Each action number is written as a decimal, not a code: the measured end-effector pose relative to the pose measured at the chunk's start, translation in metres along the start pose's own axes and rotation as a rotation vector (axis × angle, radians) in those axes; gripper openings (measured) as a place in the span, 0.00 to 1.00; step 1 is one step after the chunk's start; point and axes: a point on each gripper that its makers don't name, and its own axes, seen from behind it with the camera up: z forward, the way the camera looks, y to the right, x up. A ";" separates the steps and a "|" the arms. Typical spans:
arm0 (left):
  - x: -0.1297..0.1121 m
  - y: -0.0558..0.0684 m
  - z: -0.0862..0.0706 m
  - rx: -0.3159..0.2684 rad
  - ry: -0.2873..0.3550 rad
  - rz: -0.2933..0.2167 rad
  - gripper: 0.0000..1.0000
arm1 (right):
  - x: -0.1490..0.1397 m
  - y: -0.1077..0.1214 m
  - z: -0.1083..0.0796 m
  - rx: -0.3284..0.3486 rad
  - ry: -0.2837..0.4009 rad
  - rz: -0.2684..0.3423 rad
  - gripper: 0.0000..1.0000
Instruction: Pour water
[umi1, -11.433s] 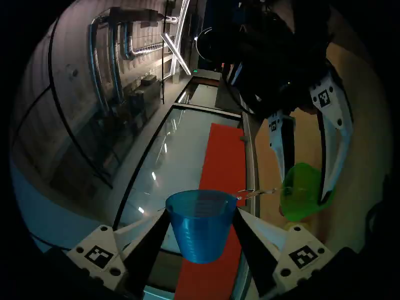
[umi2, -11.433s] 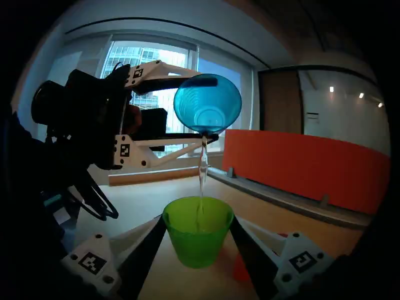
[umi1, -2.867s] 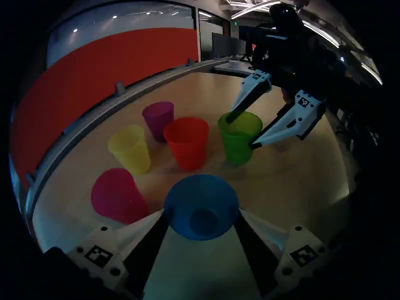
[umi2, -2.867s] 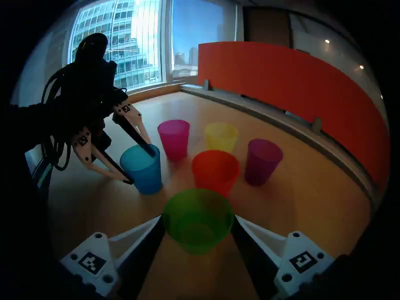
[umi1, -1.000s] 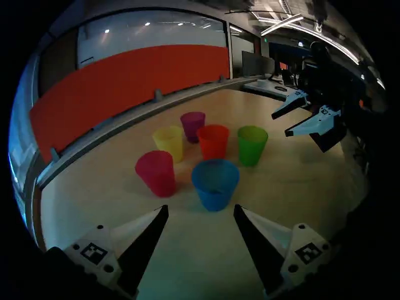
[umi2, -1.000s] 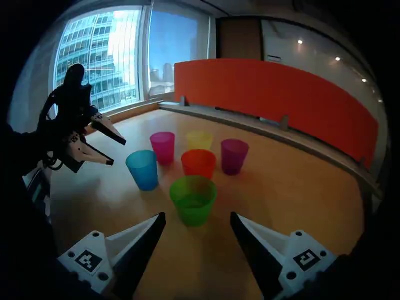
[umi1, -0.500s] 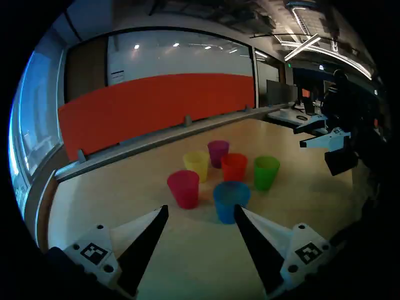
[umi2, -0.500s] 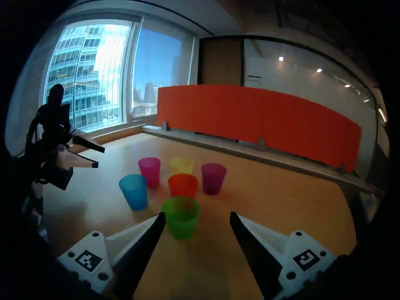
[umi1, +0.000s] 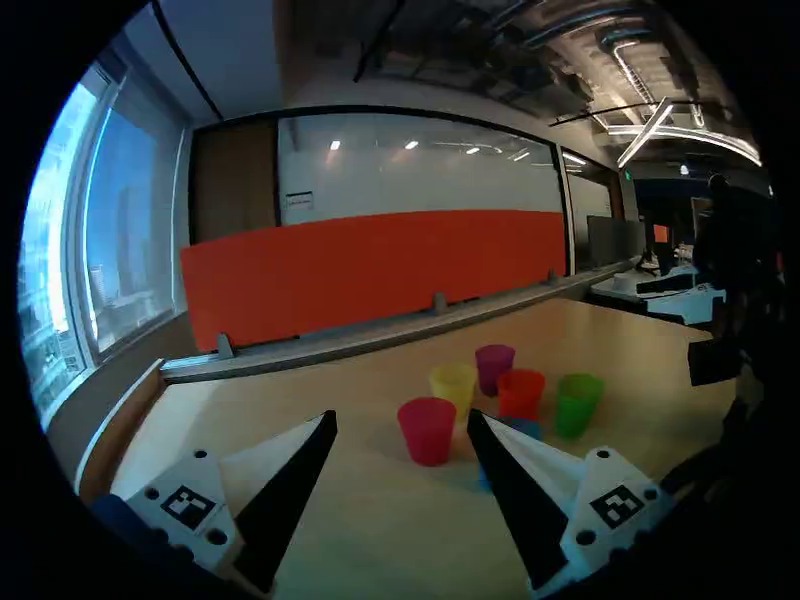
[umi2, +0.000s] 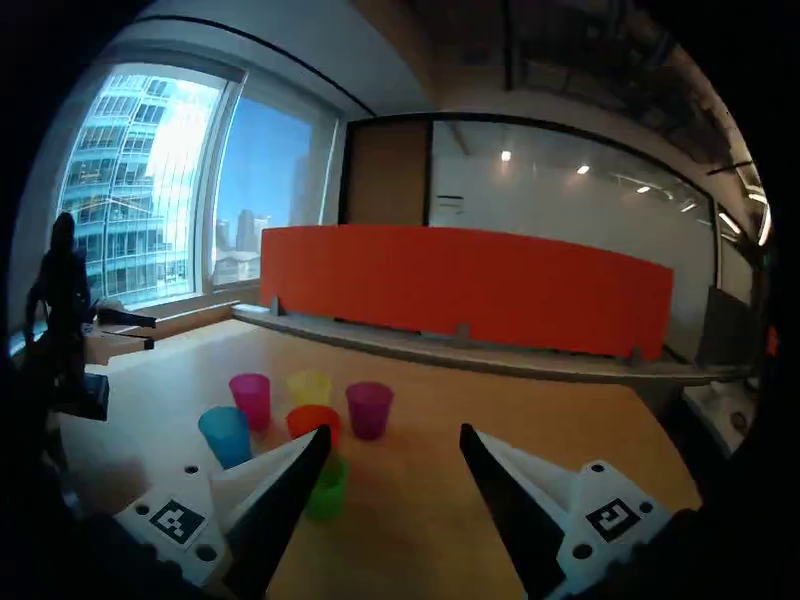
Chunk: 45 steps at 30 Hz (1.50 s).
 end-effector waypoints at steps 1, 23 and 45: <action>0.002 -0.002 -0.001 0.016 0.011 -0.001 0.97 | 0.002 0.003 0.000 -0.016 0.011 0.000 1.00; 0.033 -0.037 -0.025 0.245 0.191 -0.145 0.97 | 0.032 0.048 -0.011 -0.255 0.169 0.048 1.00; 0.000 -0.032 -0.028 0.349 0.204 -0.031 0.97 | 0.007 0.059 -0.014 -0.300 0.153 0.095 1.00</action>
